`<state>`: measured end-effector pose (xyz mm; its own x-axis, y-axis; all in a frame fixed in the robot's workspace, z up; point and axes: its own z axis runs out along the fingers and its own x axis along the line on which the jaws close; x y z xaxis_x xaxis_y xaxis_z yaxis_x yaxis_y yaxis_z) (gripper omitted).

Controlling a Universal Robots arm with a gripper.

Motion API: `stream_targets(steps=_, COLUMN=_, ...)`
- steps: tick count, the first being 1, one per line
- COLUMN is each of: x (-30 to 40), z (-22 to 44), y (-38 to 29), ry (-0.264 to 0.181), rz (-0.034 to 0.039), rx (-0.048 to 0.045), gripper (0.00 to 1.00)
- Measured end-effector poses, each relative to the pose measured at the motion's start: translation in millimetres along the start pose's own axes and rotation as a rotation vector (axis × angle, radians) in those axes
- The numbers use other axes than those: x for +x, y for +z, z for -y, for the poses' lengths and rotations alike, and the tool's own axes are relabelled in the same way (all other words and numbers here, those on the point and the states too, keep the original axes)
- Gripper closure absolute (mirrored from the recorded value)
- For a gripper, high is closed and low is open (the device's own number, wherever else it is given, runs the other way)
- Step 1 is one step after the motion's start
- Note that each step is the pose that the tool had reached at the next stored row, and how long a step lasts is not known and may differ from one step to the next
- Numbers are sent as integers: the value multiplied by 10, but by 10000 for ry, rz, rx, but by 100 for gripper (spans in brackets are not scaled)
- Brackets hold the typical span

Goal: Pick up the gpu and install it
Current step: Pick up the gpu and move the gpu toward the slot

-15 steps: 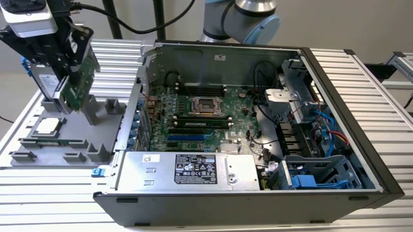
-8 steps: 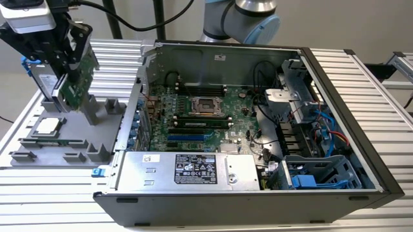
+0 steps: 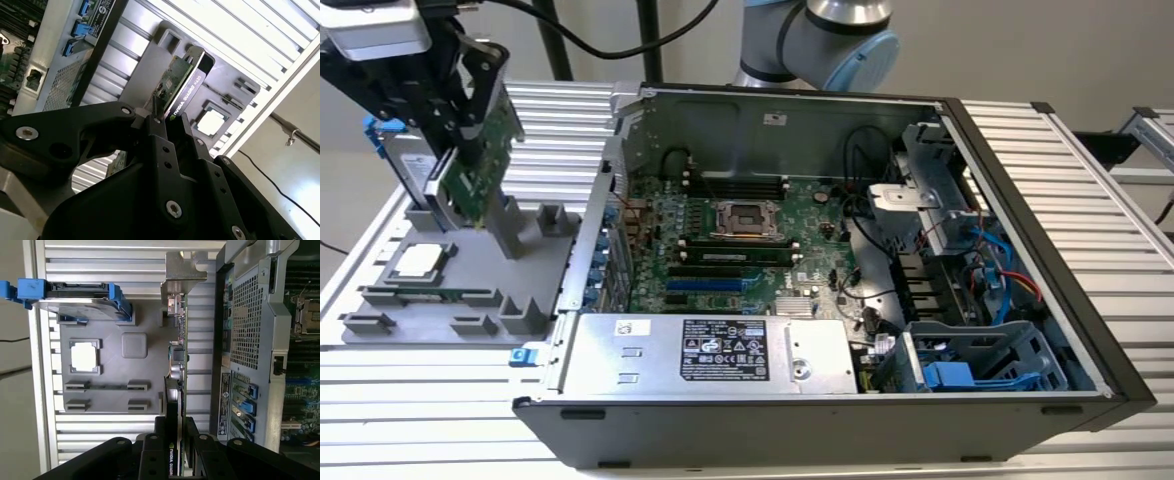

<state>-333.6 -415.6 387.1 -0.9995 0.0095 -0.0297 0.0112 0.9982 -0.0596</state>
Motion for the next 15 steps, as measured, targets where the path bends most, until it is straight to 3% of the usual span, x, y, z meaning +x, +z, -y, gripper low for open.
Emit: stream_targets(steps=15, x=-2, z=5, y=-84, ry=0, rz=0, rx=0, gripper=100)
